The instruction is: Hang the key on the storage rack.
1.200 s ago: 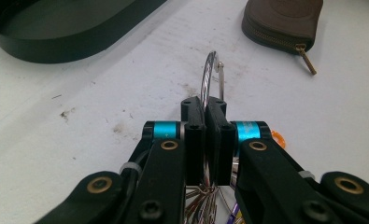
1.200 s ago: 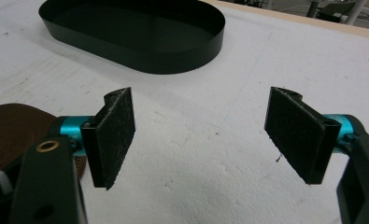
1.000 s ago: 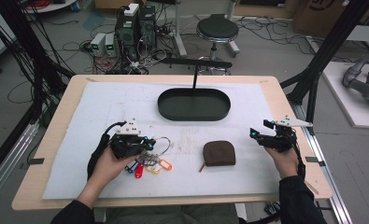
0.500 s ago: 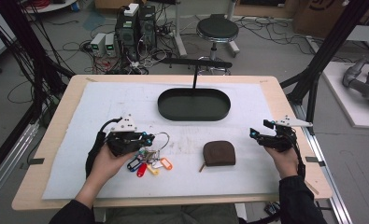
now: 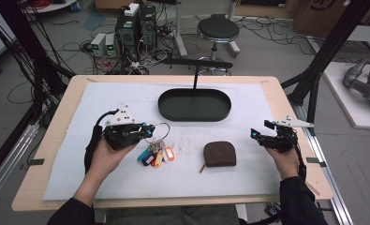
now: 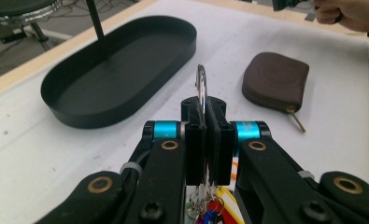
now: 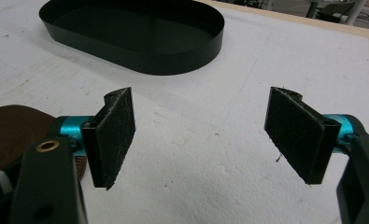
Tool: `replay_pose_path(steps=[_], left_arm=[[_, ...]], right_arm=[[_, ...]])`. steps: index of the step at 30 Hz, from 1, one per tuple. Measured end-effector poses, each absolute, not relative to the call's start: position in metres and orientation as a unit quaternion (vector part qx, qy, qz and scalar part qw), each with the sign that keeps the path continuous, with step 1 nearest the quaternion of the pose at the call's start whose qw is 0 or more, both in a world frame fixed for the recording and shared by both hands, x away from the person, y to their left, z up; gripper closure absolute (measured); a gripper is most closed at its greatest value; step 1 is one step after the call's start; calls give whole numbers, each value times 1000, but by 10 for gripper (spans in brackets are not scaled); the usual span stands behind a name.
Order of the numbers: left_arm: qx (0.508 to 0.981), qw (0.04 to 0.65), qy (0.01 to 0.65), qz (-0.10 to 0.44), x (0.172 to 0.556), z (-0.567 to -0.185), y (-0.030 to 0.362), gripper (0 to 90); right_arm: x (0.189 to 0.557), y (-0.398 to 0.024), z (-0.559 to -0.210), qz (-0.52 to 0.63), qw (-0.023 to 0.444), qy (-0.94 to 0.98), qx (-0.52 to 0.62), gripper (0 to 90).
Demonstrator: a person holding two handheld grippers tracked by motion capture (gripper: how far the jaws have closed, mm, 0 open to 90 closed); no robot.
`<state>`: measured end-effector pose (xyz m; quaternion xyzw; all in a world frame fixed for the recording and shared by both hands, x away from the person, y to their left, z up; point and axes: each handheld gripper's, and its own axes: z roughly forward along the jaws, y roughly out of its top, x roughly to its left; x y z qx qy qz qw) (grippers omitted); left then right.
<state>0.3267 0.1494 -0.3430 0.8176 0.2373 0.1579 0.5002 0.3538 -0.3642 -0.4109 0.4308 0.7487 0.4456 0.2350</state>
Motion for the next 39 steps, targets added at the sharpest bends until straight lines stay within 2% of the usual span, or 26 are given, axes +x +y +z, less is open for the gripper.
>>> replay_pose_path(steps=[20,39], left_arm=[[792,523,241,203,346,-301,143,863],[778,521,254,244,388,-267,121,863]], right_arm=[[354,-364,-411,447,234,748,431,252],[354,-364,-411,449,234,748,430,252]])
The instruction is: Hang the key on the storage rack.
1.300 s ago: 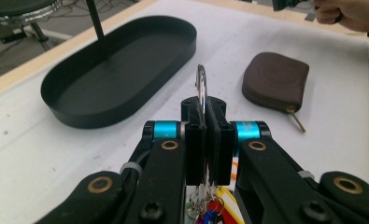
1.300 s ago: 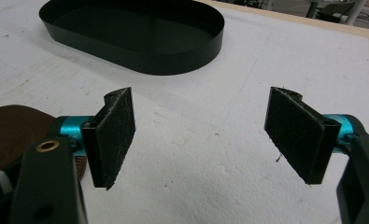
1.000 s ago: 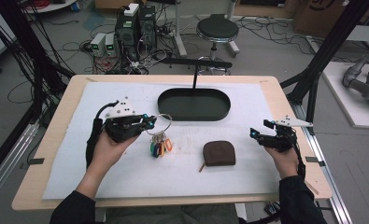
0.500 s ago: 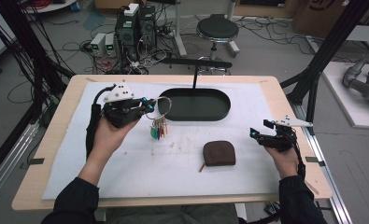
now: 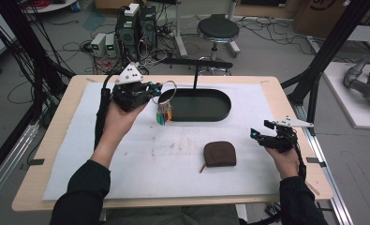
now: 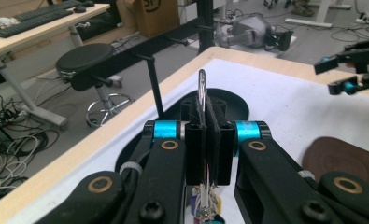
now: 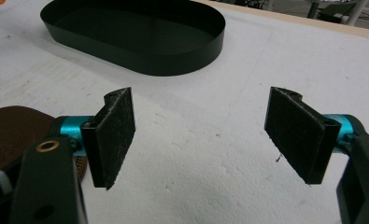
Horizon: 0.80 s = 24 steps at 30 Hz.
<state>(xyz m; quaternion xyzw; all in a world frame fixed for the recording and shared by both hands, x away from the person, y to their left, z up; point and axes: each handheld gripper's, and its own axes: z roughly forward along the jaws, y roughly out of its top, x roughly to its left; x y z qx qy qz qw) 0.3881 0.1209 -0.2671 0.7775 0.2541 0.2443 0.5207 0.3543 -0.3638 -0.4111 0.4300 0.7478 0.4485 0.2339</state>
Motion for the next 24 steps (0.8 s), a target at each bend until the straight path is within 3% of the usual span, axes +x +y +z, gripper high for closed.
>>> replay_pose_path(steps=[24], left_arm=[[761,507,306,264,452,-279,107,863]], right_arm=[[356,-364,-412,449,231,749,429,252]])
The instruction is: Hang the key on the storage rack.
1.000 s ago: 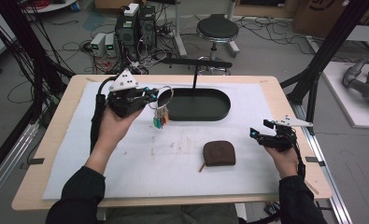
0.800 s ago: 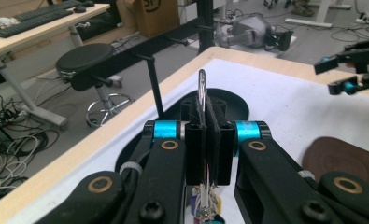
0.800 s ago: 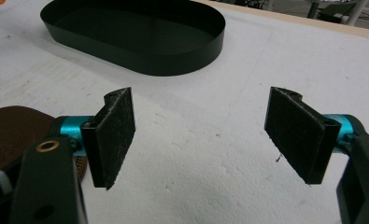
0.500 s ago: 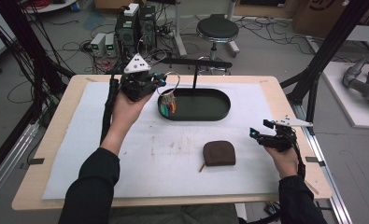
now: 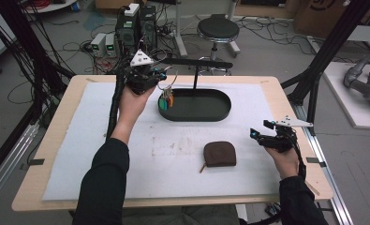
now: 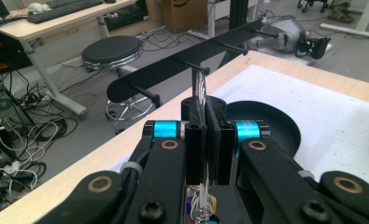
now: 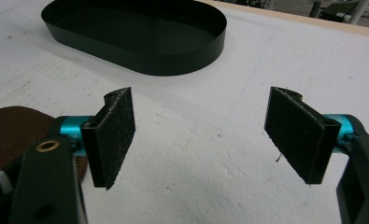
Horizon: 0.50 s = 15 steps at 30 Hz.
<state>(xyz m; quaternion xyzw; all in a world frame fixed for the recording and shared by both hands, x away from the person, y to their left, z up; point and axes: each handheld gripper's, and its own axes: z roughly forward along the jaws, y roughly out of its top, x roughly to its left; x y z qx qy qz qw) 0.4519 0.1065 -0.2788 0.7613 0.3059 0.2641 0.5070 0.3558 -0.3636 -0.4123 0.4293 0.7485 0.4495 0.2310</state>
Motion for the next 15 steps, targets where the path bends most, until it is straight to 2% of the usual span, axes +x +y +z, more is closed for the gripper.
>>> replay_pose_path(steps=[15], left_arm=[[755,499,329,270,480,-292,102,865]], right_arm=[[357,-363,-413,449,227,750,430,252]])
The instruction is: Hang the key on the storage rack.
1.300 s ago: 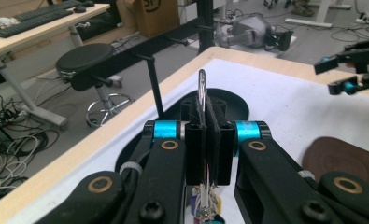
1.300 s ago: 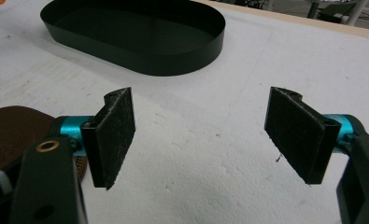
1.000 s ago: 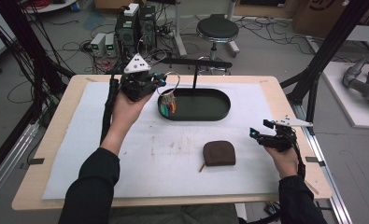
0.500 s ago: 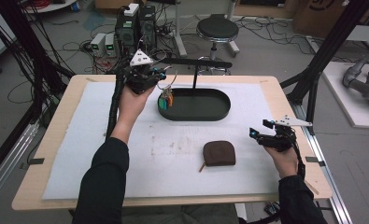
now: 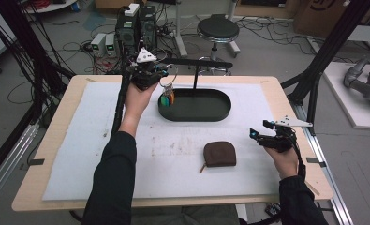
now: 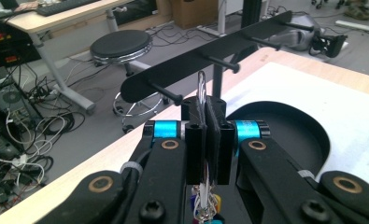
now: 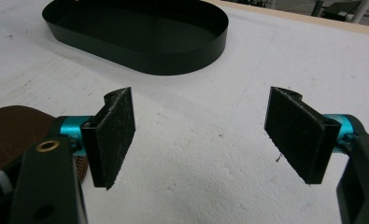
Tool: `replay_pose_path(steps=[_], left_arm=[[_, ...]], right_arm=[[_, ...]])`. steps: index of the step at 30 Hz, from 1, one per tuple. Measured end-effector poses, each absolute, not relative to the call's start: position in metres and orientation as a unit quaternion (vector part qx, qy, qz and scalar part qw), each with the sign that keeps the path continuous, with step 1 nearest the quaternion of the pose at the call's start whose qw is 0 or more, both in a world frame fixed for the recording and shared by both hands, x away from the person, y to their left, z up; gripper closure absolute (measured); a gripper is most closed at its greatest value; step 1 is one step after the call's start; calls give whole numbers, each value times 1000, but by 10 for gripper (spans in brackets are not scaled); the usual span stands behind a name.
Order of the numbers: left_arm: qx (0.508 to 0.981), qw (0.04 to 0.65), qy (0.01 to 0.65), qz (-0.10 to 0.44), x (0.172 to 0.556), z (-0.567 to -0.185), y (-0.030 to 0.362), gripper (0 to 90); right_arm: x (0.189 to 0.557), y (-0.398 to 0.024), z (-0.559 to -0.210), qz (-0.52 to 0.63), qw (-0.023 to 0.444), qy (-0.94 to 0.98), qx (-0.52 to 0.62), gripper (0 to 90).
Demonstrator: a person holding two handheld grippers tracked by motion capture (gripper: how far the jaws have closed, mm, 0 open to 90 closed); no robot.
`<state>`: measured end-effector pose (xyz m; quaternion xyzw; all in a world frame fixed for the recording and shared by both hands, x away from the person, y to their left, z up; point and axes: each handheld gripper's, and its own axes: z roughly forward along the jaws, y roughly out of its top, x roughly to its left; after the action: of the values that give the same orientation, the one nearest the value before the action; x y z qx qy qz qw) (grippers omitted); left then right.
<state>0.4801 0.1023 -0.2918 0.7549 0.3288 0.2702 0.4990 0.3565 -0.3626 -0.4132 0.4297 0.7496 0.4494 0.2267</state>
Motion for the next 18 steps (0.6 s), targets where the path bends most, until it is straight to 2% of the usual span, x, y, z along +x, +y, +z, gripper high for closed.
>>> replay_pose_path(steps=[18], left_arm=[[749,498,347,267,499,-299,101,865]], right_arm=[[358,-362,-414,450,227,751,427,252]])
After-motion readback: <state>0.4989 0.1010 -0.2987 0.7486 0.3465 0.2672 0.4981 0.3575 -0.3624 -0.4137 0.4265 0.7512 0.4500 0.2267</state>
